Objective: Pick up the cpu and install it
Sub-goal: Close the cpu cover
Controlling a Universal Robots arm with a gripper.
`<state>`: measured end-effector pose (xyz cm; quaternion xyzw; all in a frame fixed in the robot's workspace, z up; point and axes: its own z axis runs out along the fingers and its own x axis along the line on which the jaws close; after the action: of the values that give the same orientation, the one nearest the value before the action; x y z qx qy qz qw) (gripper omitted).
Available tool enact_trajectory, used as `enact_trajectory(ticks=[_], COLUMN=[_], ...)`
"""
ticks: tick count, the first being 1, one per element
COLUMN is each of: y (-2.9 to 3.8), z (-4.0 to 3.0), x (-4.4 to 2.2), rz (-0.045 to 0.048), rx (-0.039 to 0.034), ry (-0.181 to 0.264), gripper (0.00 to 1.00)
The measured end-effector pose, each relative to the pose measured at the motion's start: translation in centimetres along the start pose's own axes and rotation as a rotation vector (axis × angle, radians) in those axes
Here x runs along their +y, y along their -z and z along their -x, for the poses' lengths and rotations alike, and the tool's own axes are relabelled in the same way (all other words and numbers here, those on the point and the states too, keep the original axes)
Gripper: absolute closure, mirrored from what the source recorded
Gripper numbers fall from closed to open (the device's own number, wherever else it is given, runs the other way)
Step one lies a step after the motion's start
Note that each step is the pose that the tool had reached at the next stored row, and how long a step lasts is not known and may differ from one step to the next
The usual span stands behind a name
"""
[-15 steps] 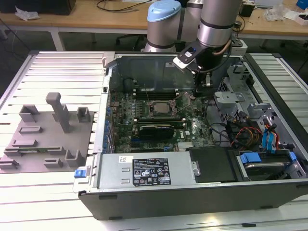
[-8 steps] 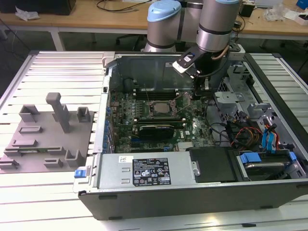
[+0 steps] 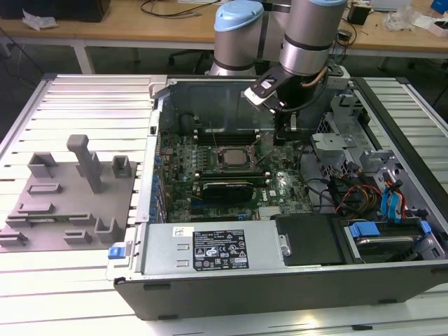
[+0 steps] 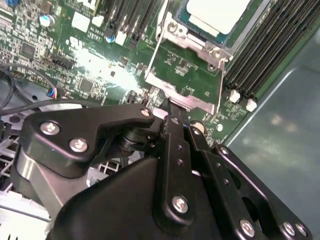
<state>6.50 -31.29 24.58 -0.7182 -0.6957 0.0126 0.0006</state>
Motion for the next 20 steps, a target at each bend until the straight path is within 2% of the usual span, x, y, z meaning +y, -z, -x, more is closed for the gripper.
enact_trajectory(ticks=[6,13,17,20], y=[0.0,-0.02,-0.02,-0.03], z=[0.0,-0.03,-0.09,-0.09], x=[-0.28,-1.36,-2.59,-2.94], rz=[-0.0001,0.0007,0.006,0.0076], rx=[-0.0001,-0.0001,0.0001,0.0002], ry=[0.0,0.0,0.0,0.0], gripper=[0.89,0.89,0.89,0.89])
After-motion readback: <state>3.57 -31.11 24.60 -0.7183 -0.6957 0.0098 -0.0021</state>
